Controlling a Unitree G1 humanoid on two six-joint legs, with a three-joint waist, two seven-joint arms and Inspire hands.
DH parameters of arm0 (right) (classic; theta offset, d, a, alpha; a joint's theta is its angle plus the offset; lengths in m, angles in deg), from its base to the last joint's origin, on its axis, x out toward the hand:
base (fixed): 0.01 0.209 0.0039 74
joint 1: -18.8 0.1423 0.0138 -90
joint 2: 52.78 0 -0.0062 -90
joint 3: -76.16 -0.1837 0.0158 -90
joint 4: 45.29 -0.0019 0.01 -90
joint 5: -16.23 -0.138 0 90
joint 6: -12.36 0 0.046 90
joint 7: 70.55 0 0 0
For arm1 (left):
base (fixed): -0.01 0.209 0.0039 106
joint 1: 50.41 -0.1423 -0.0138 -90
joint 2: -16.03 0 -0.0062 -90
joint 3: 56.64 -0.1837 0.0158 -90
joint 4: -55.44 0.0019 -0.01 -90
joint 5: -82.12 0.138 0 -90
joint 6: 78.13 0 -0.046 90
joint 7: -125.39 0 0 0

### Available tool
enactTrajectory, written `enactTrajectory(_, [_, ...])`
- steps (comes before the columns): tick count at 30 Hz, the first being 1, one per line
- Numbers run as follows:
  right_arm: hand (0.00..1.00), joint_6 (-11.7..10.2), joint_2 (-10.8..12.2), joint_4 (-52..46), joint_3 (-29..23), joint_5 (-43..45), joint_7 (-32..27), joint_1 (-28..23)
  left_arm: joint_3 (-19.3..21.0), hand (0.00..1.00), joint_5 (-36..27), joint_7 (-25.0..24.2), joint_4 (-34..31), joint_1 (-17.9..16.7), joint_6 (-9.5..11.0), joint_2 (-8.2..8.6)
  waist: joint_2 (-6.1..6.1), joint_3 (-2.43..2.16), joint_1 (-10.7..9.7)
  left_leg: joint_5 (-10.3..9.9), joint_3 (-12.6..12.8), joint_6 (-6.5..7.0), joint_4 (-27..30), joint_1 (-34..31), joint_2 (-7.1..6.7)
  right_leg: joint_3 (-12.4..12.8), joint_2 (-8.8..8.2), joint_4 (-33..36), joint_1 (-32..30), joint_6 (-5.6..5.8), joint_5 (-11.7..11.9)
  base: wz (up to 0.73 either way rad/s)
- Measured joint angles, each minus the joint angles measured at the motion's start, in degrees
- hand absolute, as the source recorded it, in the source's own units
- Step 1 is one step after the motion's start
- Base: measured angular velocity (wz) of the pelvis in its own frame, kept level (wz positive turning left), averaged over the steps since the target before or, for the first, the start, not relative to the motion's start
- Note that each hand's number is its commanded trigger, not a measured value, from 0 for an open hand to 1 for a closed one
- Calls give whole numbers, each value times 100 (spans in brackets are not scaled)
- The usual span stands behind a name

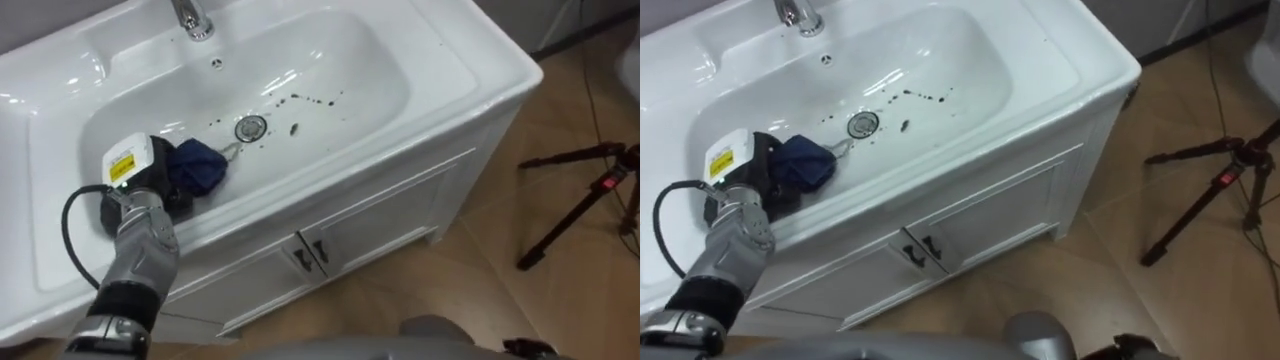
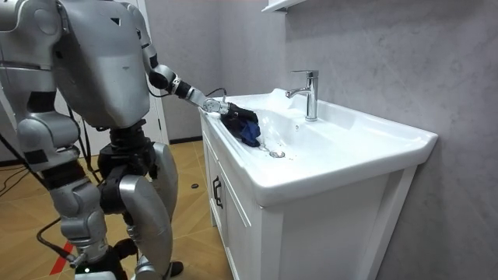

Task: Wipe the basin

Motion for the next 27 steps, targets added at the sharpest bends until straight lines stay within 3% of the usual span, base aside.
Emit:
enactTrajectory(5, [0, -188, -14, 1, -13, -392, -145, -67, 105, 100, 71, 360, 931, 538, 221, -147, -124, 39, 38, 40, 212, -43, 90, -268, 6, 222, 50, 308, -421, -47, -49, -19])
enactTrajectory(10, [0, -293, -24, 22, -11, -462, -165, -222, 181, 100, 164, 730, 1414, 728, 381, -333, -251, 35, -71, 50, 324, -58, 244, -516, 42, 299, 95, 400, -686, -90, -18, -11])
enactTrajectory(16, [0, -342, -30, 20, 7, -807, -164, -157, 129, 100, 249, 988, 1955, 1100, 395, -362, -288, 52, -84, 49, 435, -58, 381, -759, 38, 373, 89, 537, -944, -85, 11, -6])
enactTrajectory(27, [0, -311, -30, 300, 7, -864, -142, 28, 144, 100, 632, 991, 2249, 1278, 366, -379, -335, 62, -82, 49, 494, -58, 379, -799, 26, 503, 90, 608, -1058, -72, 29, -3])
